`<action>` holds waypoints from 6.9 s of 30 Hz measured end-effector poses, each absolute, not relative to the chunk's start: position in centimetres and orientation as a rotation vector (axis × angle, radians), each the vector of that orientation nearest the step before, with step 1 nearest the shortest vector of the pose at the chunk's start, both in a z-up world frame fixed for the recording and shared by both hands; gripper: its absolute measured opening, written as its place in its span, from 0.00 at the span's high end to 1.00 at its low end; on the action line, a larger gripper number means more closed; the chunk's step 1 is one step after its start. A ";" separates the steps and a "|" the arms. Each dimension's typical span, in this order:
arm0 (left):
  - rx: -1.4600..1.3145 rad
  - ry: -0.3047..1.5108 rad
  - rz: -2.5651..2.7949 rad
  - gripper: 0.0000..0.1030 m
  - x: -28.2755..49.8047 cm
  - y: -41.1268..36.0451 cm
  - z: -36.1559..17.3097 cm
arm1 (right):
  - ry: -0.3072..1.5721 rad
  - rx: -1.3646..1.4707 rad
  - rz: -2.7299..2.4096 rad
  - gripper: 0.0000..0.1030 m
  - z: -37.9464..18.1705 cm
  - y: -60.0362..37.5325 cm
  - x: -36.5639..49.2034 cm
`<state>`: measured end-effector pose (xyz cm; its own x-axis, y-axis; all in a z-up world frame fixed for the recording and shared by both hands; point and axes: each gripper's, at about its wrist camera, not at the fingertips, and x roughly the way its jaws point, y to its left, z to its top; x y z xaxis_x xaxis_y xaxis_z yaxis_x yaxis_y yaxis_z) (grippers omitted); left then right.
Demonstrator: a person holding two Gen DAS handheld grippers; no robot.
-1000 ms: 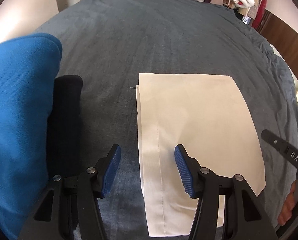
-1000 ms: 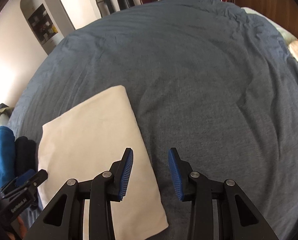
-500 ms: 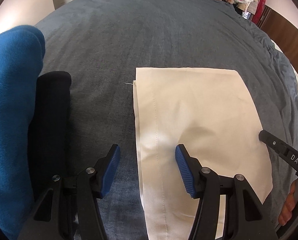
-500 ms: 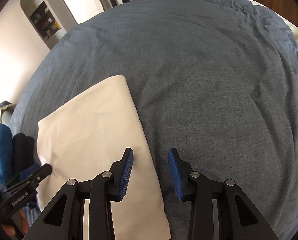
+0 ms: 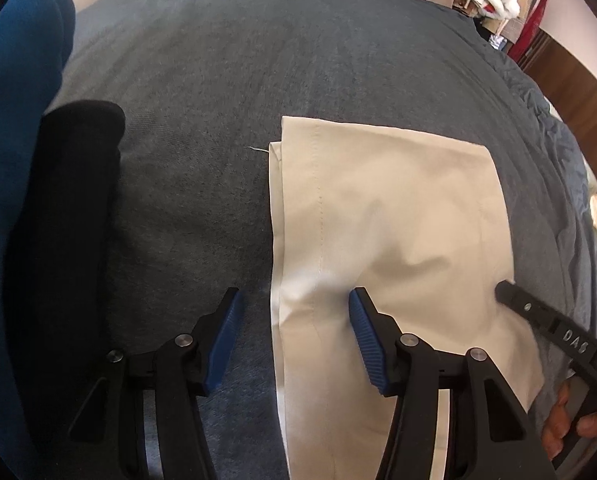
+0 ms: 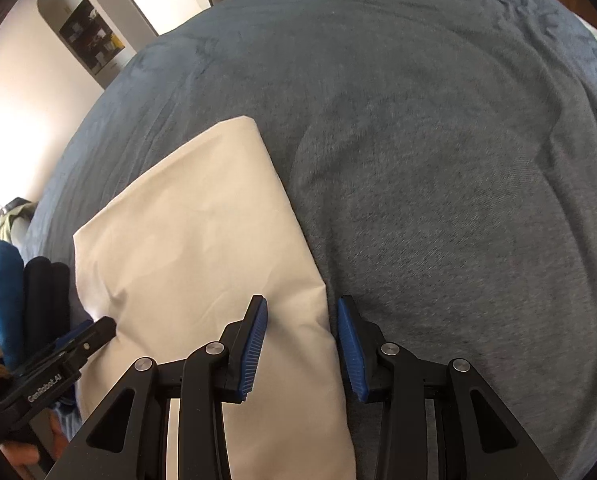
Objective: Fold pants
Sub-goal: 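Slide both grippers under the folded shorts' edge and close on it, then lift the folded shorts with both grippers and carry them onto the blue clothes stack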
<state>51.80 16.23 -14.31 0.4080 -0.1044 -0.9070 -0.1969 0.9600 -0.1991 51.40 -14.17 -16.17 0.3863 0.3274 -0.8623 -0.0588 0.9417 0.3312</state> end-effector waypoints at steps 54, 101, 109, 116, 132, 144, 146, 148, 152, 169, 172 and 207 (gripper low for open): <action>-0.429 1.159 -0.124 0.80 52.5 15.4 -12.9 | 1.028 0.157 0.147 0.93 -9.7 -14.4 48.8; -0.426 0.994 -0.211 0.89 45.5 17.6 -1.9 | 0.789 0.000 0.273 0.93 9.3 -8.8 42.3; -0.330 0.982 -0.182 0.88 44.2 18.8 -0.5 | 0.762 0.076 0.381 0.93 10.0 -7.3 41.1; -0.311 1.053 -0.274 0.88 45.8 12.3 -4.3 | 0.835 0.111 0.259 0.93 6.3 -12.9 41.9; -0.144 1.124 -0.318 0.70 46.0 0.0 -9.6 | 1.031 0.154 0.001 0.93 -6.5 -28.5 41.9; -0.183 1.153 -0.301 0.53 44.8 1.3 -10.1 | 1.123 0.121 -0.056 0.93 -12.2 -29.9 41.9; -0.191 1.160 -0.313 0.53 45.0 1.2 -10.3 | 1.127 0.113 -0.064 0.93 -12.5 -29.8 41.9; -0.205 1.158 -0.324 0.54 45.4 1.0 -10.6 | 1.133 0.111 -0.072 0.93 -12.7 -29.9 41.9; -0.277 1.165 -0.347 0.54 46.6 1.2 -11.8 | 1.139 0.099 -0.069 0.93 -12.9 -29.8 41.9; -0.407 1.208 -0.475 0.51 50.1 0.6 -15.6 | 1.176 0.068 -0.081 0.93 -14.2 -29.6 42.4; -0.426 1.224 -0.506 0.59 50.5 0.6 -15.6 | 1.178 0.073 -0.085 0.93 -14.1 -29.6 42.4; -0.429 0.899 -0.285 0.76 42.2 16.3 6.1 | 0.867 0.079 0.165 0.93 5.3 -17.9 40.2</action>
<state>42.22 16.34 6.11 0.5938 -0.4132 -0.6904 0.0606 0.8786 -0.4737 40.23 -17.91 5.33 0.6356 0.1762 -0.7516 -0.1125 0.9843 0.1356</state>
